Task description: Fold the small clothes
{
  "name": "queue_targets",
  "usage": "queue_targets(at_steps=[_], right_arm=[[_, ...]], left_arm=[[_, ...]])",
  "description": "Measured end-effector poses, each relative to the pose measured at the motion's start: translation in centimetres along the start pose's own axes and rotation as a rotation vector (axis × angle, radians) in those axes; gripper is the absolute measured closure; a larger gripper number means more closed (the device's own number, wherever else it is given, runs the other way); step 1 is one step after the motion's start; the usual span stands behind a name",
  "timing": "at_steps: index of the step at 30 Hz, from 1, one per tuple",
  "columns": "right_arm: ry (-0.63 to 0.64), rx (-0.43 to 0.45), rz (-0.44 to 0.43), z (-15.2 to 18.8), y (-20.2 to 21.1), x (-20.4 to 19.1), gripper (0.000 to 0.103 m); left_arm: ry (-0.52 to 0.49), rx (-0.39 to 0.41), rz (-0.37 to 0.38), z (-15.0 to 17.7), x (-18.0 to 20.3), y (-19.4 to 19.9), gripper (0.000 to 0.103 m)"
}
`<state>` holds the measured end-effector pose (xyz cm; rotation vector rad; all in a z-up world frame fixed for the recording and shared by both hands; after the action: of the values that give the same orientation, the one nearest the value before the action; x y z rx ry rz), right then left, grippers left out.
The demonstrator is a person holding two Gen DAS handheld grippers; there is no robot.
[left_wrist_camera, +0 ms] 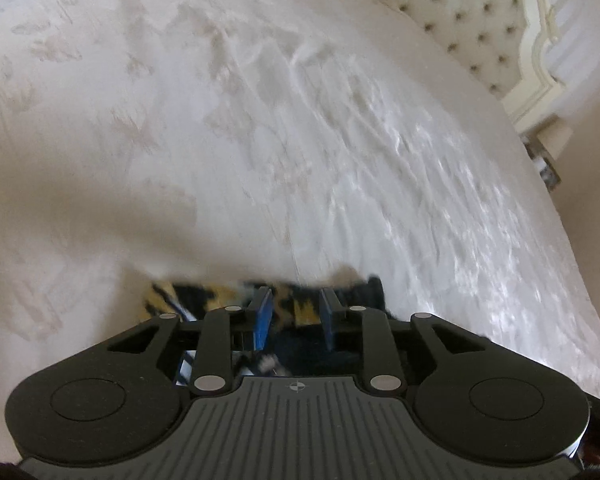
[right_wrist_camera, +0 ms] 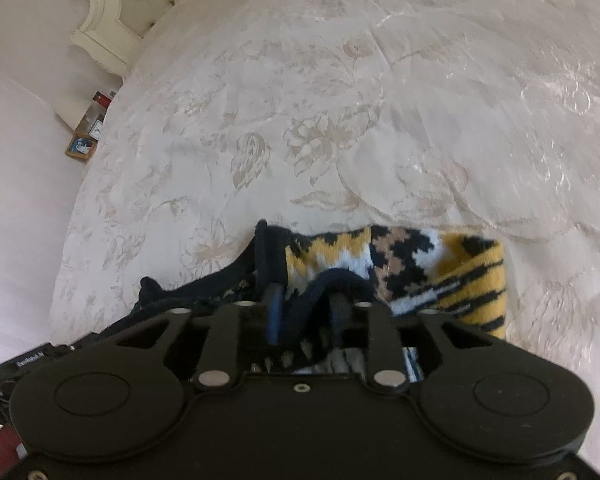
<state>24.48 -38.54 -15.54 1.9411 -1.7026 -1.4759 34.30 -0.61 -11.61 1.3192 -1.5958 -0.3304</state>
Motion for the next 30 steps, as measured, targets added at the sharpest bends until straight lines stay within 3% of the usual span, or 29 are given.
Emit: queue_targets(at_steps=[2,6,8,13,21,25,30], right_arm=[[0.009,0.042,0.014,-0.4,0.7,-0.2,0.035],[0.091,0.068,0.039,-0.8,1.9,-1.5,0.030],[0.166,0.055,0.048,-0.3,2.3,-2.7,0.017],[0.348,-0.036,0.112,2.3,1.9,-5.8,0.007],[0.616,-0.150,0.138,6.9,0.3,-9.3,0.003],[0.741,-0.209,0.224,7.2,-1.7,-8.6,0.003],[0.715,-0.213,0.309,4.7,-3.2,-5.6,0.002]], left_arm=[[-0.030,0.017,-0.007,-0.4,0.5,0.6,0.075],[-0.149,0.021,-0.035,0.2,2.1,2.0,0.062],[-0.217,-0.001,-0.060,1.6,2.9,2.4,0.059],[-0.399,-0.083,-0.123,6.8,4.3,2.6,0.054],[-0.603,-0.163,-0.173,12.5,3.8,1.0,0.054],[-0.608,-0.163,-0.182,11.7,3.7,0.0,0.052],[-0.531,-0.177,-0.197,9.6,3.2,-2.0,0.051]])
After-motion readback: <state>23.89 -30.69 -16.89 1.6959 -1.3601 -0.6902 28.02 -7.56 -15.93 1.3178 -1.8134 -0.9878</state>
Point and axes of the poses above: each gripper's, at about its wrist camera, not at the fingertips, and y roughly against the way its jaws point, x to its right, z to its underside, the point moved 2 cm from there along -y, roughly the way its jaws point, and after that the axes turned 10 degrees about y, right-handed, at the moved point
